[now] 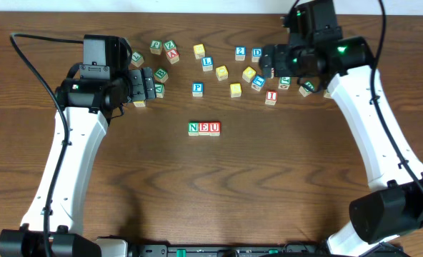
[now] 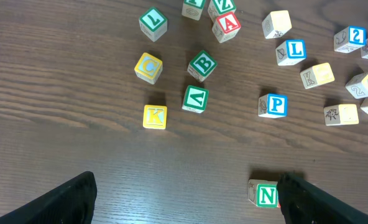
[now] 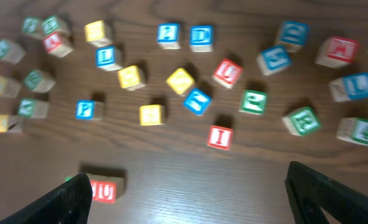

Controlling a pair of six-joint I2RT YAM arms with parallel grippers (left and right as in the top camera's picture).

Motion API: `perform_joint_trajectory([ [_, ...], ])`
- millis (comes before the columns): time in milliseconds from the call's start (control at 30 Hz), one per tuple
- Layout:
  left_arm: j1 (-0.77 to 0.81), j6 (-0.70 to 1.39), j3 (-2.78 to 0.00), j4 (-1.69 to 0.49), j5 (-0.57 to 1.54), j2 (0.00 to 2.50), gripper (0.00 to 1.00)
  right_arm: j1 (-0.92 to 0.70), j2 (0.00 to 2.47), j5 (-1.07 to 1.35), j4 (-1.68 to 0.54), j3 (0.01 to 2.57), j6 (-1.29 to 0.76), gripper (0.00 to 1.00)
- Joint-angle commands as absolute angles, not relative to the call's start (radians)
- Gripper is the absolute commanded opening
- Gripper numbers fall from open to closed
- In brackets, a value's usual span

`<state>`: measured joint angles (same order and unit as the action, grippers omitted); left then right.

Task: Spell out NEURIPS
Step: 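Move the right gripper over the right side of the block cluster, then lower the right gripper onto the green R block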

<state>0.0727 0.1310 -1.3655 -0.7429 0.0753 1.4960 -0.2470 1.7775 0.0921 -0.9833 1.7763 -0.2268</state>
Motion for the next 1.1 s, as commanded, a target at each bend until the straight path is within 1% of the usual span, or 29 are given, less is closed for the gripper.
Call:
perform_joint_trajectory([
  [0,0.068,0.136,-1.386,-0.743,0.070,1.496,0.91,-0.211,1.770,0.051,-0.997,1.772,-0.247,0.95],
  [300,0.068,0.136,-1.386,-0.742,0.070,1.496,0.91,-0.142,1.770,0.008,-1.048,1.772,-0.246,0.96],
  [467,0.068,0.137,-1.386,-0.742,0.070,1.496,0.91,-0.141,1.775,-0.071,-1.071,1.772,-0.230,0.96],
  [667,0.069,0.178,-1.386,-0.742,0.070,1.496,0.91,-0.127,1.826,-0.106,-1.074,1.772,-0.202,0.96],
  [833,0.069,0.189,-1.386,-0.742,0.070,1.496,0.91,-0.095,1.911,-0.114,-1.066,1.772,-0.366,0.92],
  [1000,0.069,0.189,-1.386,-0.742,0.070,1.496,0.91,-0.062,2.002,-0.114,-1.032,1.772,-0.516,0.86],
  [1067,0.069,0.189,-1.386,-0.743,0.070,1.496,0.91,-0.052,2.035,-0.114,-1.010,1.772,-0.561,0.85],
])
